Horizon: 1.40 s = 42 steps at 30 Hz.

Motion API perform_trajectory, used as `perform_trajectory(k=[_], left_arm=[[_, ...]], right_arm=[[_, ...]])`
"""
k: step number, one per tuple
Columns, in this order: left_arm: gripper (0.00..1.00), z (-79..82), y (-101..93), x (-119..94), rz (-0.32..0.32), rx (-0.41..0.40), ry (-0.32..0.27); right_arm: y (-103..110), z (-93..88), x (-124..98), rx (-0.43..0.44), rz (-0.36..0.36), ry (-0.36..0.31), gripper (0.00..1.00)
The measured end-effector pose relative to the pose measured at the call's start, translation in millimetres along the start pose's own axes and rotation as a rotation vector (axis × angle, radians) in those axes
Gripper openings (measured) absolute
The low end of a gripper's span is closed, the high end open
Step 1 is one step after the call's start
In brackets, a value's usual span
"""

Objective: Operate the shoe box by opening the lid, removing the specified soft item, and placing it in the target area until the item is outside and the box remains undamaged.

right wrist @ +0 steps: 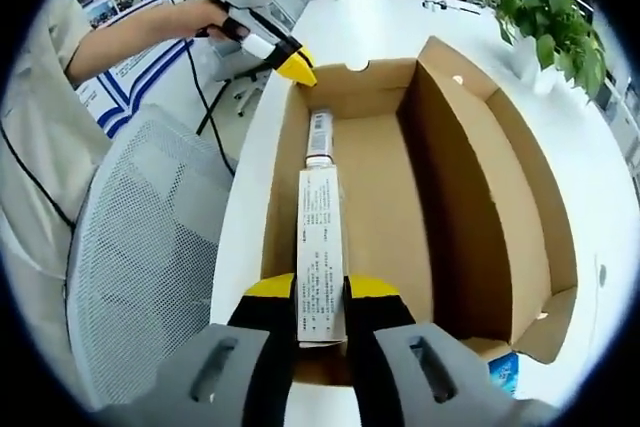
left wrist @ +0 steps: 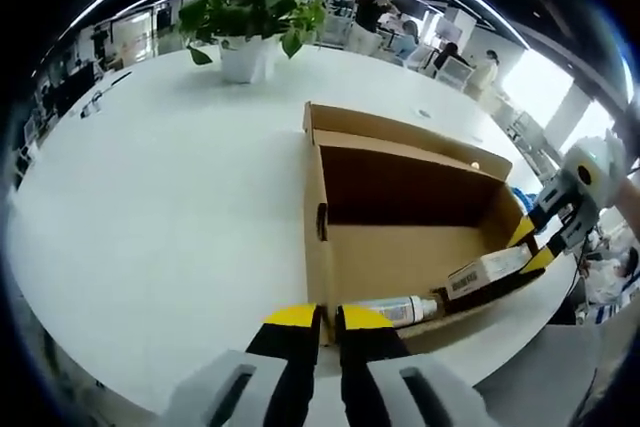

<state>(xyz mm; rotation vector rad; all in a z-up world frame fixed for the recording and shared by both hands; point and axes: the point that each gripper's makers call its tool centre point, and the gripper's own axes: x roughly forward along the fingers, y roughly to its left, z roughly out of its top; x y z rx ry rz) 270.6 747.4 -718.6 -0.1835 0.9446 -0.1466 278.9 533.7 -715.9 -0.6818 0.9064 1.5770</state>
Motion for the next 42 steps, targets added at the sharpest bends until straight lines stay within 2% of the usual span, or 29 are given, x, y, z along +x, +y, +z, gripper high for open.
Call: perform_trajectory(k=[15, 28, 42], left_arm=[[0.06, 0.0, 0.9, 0, 0.010, -0.005, 0.009], [0.06, 0.6, -1.1, -1, 0.016, 0.000, 0.013], [0.06, 0.4, -7.8, -4, 0.024, 0.021, 0.014]], right_arm=[[-3, 15.1, -30, -0.004, -0.041, -0.059, 0.15], [-3, 29.1, -60, -0.047, -0.086, -0.088, 0.15], [-3, 30.4, -103, -0.065, -0.138, -0.112, 0.15]])
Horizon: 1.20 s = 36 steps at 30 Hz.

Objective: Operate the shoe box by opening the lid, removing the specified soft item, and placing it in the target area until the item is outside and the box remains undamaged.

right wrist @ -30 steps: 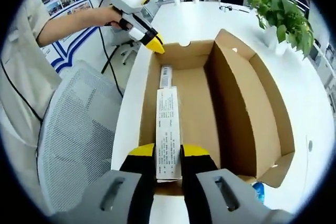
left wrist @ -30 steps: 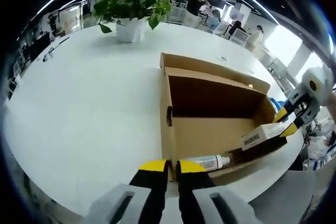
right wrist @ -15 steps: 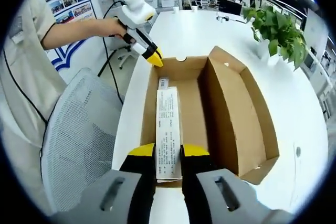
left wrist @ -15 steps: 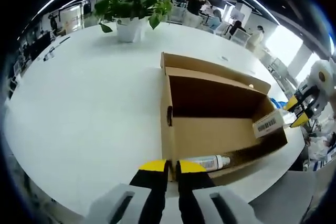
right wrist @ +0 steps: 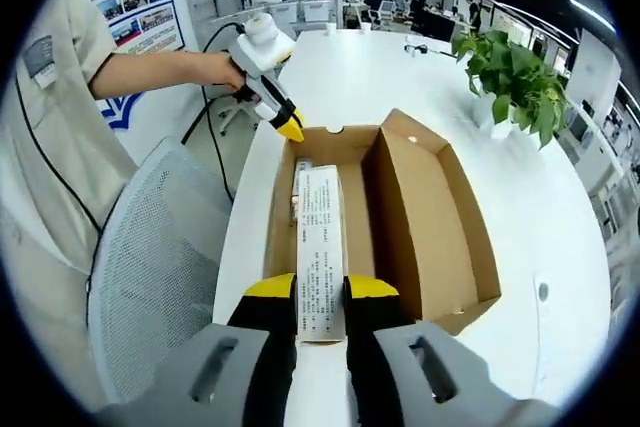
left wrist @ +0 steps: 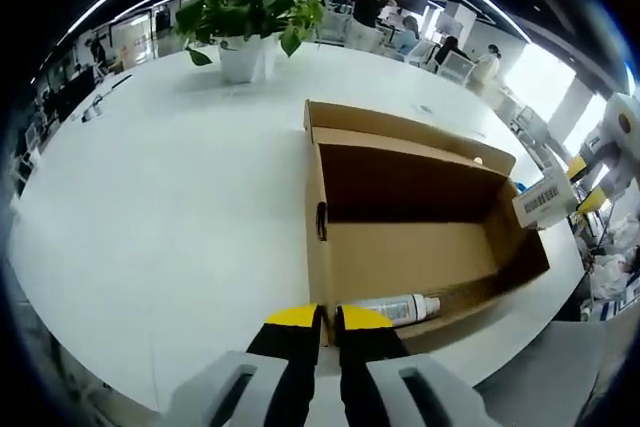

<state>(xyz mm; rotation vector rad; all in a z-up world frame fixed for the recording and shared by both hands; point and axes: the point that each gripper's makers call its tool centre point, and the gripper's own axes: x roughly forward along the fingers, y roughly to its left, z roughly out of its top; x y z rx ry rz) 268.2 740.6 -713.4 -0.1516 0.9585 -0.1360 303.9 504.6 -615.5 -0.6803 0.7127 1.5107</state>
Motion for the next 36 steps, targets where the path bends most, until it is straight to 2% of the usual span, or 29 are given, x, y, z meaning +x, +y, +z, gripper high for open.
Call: perform_trajectory(k=[17, 36], left_arm=[[0.06, -0.6, -0.3, -1, 0.014, 0.009, 0.004], [0.06, -1.5, 0.8, 1, 0.014, 0.004, 0.018]], right_arm=[[-10, -11.5, -50, -0.013, -0.071, -0.005, 0.15], [-36, -43.2, -94, 0.004, -0.141, 0.028, 0.15]])
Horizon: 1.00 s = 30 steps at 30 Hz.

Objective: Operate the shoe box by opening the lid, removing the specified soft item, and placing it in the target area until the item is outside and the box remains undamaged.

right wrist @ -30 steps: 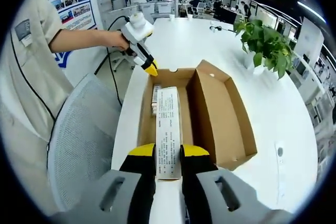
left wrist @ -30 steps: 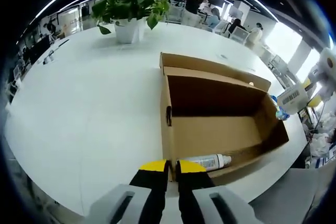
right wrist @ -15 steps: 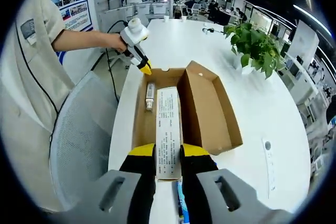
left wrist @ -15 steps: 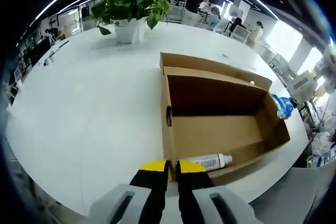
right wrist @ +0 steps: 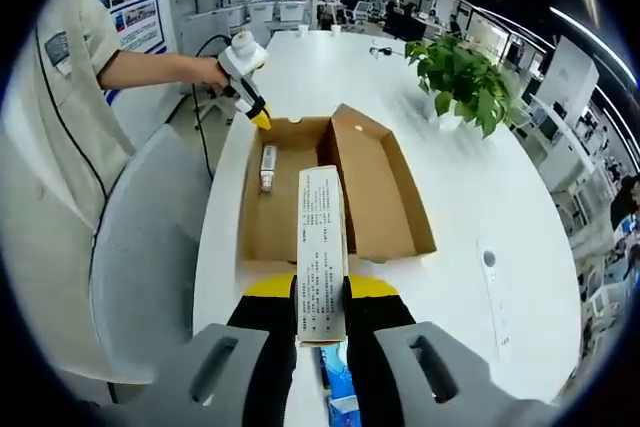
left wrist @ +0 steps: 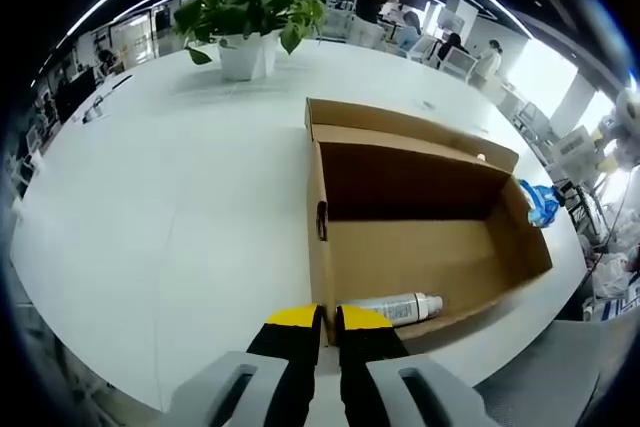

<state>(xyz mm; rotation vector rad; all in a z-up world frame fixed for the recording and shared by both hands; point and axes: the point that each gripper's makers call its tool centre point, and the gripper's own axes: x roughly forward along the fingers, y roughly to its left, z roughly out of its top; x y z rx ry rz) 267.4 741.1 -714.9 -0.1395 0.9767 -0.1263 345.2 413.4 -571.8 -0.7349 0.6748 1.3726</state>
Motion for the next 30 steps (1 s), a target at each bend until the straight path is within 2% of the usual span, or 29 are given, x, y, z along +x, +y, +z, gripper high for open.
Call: perform_trajectory(k=[21, 30], left_arm=[[0.06, -0.3, 0.0, 1, 0.002, -0.006, 0.011], [0.06, -0.5, -0.6, 1, 0.005, -0.002, 0.017]], right_arm=[[-34, -41.4, -21, 0.029, -0.054, 0.046, 0.15], [-54, -68.5, -29, 0.032, -0.080, 0.080, 0.15]])
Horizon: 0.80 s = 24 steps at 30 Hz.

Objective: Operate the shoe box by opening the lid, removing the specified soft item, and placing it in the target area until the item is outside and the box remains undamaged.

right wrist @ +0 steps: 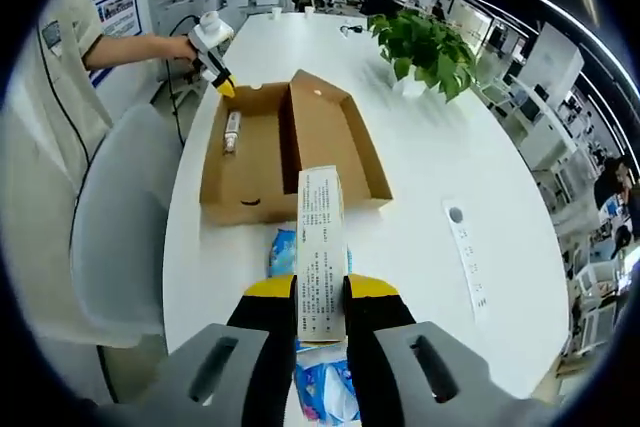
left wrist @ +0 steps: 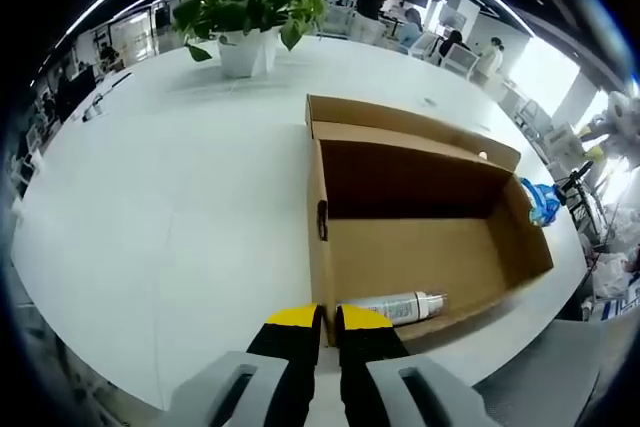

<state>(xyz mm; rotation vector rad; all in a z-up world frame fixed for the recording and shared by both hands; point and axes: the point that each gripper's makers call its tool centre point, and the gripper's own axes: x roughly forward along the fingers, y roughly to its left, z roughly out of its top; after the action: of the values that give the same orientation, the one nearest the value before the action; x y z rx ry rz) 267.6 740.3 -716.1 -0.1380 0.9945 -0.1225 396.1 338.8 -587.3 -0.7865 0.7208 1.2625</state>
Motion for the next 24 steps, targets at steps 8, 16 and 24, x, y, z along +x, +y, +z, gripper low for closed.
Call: perform_trajectory(k=[8, 16, 24], left_arm=[[0.06, 0.3, 0.1, 0, 0.001, -0.002, 0.004], [0.06, 0.6, 0.4, 0, 0.002, 0.001, 0.012], [0.06, 0.5, -0.1, 0, 0.004, 0.004, 0.026]], right_arm=[[-16, -21.2, 0, 0.010, -0.018, 0.026, 0.15], [-28, -46.7, 5, 0.014, -0.025, 0.076, 0.15], [-38, -71.8, 10, 0.019, -0.031, 0.126, 0.15]])
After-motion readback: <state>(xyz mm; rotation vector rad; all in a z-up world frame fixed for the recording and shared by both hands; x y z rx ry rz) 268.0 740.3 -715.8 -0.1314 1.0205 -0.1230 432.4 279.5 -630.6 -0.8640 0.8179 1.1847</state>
